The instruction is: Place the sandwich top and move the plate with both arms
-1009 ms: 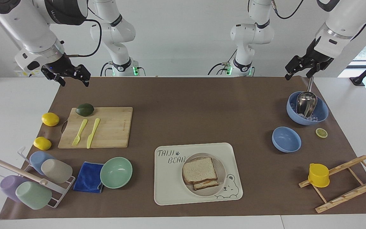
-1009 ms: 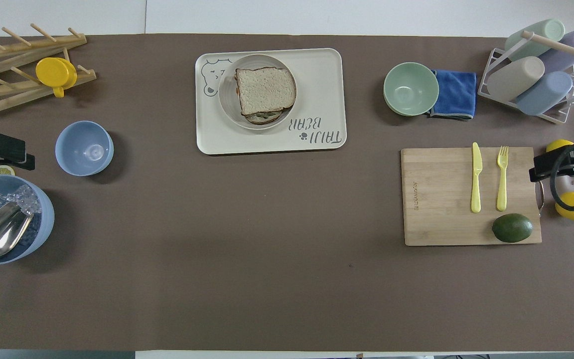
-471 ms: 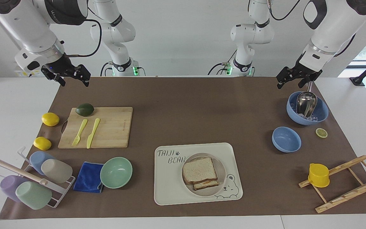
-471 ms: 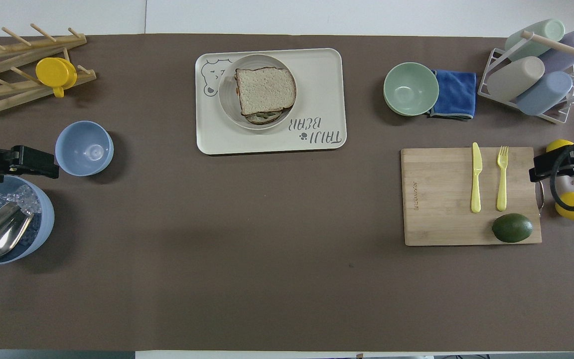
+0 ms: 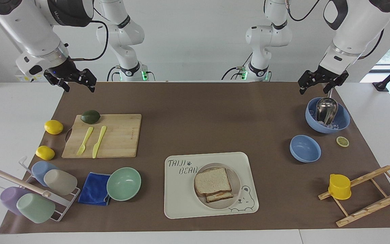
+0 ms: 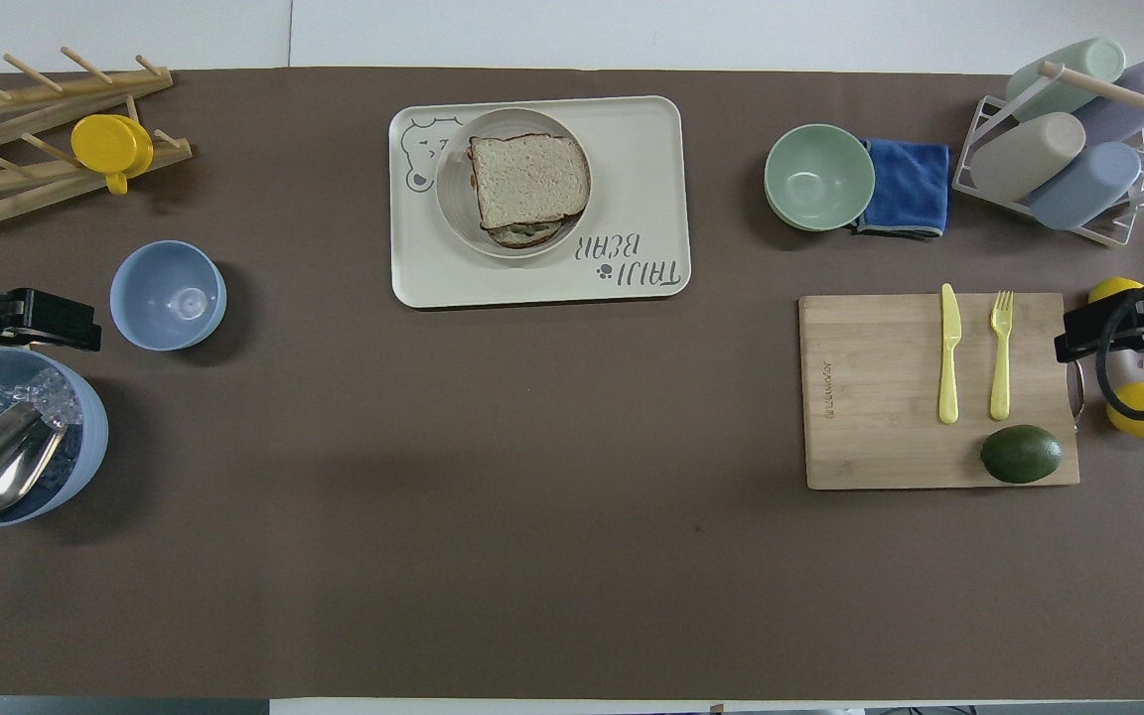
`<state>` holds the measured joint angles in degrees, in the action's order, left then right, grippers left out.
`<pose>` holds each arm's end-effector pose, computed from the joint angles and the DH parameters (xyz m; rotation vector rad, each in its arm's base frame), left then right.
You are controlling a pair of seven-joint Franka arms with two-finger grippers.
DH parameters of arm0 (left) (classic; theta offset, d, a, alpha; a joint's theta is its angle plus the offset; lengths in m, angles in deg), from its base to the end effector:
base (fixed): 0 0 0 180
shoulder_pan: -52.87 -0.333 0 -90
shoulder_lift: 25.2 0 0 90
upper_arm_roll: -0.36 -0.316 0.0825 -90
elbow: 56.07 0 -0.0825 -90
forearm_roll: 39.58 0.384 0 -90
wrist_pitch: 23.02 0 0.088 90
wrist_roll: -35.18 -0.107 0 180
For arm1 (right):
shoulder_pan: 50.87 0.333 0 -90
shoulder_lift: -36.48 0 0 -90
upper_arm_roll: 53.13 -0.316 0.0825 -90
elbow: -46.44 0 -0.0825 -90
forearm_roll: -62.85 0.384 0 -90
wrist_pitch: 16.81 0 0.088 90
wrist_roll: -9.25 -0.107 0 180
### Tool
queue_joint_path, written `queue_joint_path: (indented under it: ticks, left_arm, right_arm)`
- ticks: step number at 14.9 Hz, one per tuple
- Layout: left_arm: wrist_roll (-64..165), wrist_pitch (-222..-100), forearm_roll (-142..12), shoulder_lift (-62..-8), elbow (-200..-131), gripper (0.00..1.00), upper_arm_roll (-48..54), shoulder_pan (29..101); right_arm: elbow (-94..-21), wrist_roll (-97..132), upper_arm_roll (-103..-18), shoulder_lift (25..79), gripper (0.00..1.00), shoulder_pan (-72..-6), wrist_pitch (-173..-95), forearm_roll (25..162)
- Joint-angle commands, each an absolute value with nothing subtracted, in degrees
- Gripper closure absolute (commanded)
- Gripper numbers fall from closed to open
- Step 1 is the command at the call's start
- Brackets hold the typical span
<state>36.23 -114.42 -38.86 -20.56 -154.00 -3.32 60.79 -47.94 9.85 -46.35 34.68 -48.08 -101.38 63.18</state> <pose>0.5280 -0.0365 0.6050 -3.1310 0.0885 0.0513 0.5308 -0.0373 0.5982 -3.1176 0.0915 0.2179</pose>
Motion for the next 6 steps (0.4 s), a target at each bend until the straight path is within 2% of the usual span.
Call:
queue_joint_path:
  ticks: [1, 6]
  left_arm:
    - [38.4, -116.1, -39.8, -20.3, -154.1, 0.00, -2.4, 59.9]
    - [38.2, -115.7, -40.2, -20.1, -154.2, 0.00, -2.5, 60.1]
  right_arm:
    - [-49.3, 9.3, -46.5, 33.5, 0.00, -48.5, -101.8, 63.4]
    - [-49.3, 9.3, -46.5, 33.4, 0.00, -48.5, -101.8, 63.5]
